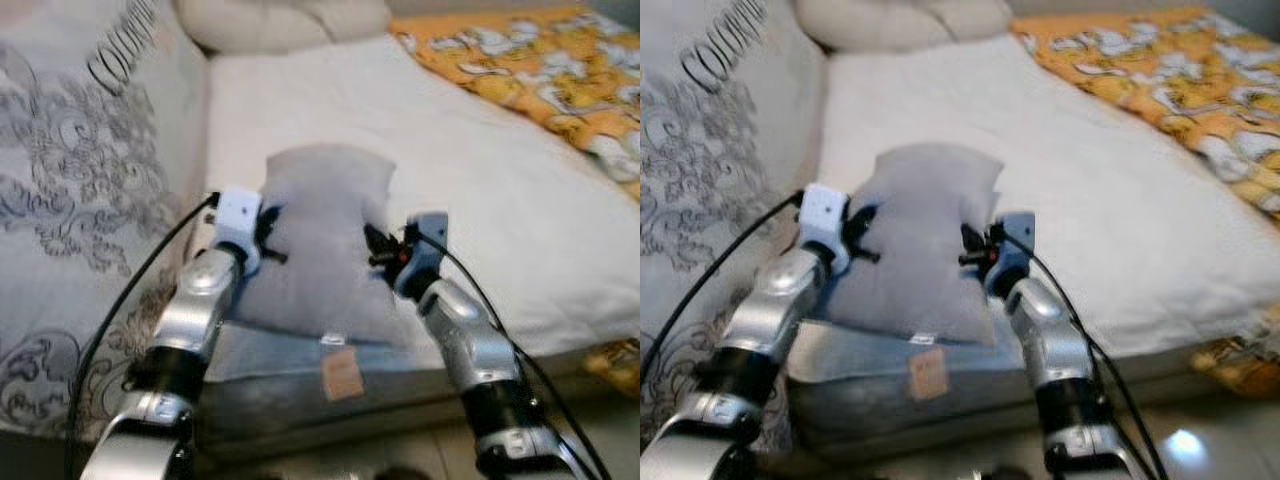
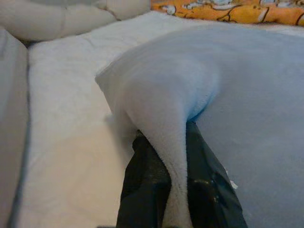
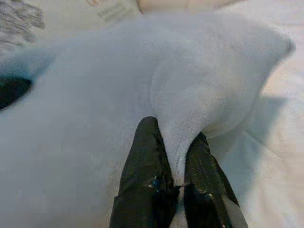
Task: Clean up the room
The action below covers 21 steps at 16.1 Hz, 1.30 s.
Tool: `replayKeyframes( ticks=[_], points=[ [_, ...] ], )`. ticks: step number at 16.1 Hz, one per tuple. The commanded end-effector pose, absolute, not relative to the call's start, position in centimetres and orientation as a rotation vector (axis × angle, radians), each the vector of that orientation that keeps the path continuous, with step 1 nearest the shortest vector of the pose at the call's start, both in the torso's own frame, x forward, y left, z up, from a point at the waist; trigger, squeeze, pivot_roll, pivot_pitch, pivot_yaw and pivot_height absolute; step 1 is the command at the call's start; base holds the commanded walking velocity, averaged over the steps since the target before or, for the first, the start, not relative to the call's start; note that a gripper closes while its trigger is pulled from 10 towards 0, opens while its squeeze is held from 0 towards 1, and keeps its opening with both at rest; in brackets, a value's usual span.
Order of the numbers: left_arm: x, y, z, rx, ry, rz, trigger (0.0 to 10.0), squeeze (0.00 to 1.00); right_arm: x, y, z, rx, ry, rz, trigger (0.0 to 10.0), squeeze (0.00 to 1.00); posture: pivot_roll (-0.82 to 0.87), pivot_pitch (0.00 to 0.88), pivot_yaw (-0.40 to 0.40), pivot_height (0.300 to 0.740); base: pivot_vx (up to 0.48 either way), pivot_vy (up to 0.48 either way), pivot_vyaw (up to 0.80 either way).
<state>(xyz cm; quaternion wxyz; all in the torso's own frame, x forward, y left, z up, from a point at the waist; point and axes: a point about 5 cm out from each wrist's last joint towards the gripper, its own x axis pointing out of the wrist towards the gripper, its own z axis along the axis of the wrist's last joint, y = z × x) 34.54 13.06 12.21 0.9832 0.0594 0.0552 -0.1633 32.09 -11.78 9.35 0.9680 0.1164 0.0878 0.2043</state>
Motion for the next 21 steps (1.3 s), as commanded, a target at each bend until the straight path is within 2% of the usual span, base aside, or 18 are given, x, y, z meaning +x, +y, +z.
replayKeyframes(
  ticks=[1,10,11,14,15,19,21],
  points=[
    [35.0,13.9,13.6,0.147,0.058,-0.292,10.0,0.00,32.3,-12.2,9.9,0.231,0.147,0.399,10.0,0.00,0.11,0.000,0.036,0.740,0.307,0.000,0.00],
    [35.1,14.8,13.6,0.165,0.059,-0.244,10.0,0.00,32.3,-12.4,9.6,0.264,0.176,0.446,10.0,0.00,0.12,0.000,0.033,0.740,0.304,0.000,0.00],
    [35.2,15.0,13.8,0.167,0.050,-0.235,10.0,0.00,32.4,-12.8,9.4,0.262,0.195,0.428,10.0,1.00,0.12,0.000,0.035,0.740,0.000,0.000,0.00],
    [35.3,15.2,13.8,0.220,0.049,-0.228,10.0,0.00,32.6,-13.3,9.2,0.220,0.192,0.397,10.0,1.00,0.12,0.000,0.036,0.740,0.000,0.000,0.00],
    [35.5,15.5,13.9,0.279,0.038,-0.228,10.0,0.00,32.4,-13.8,8.8,0.160,0.187,0.384,10.0,1.00,0.12,0.000,0.034,0.740,0.000,0.000,0.00],
    [36.5,17.0,15.4,0.431,0.000,-0.194,10.0,0.00,32.2,-15.3,8.4,0.127,0.193,0.391,10.0,1.00,0.11,0.000,0.049,0.740,0.000,0.000,0.00],
    [36.7,17.3,16.3,0.559,-0.028,-0.224,10.0,0.00,31.8,-15.6,8.7,0.114,0.171,0.456,10.0,1.00,0.11,0.000,0.051,0.740,0.000,0.000,0.00]
  ],
)
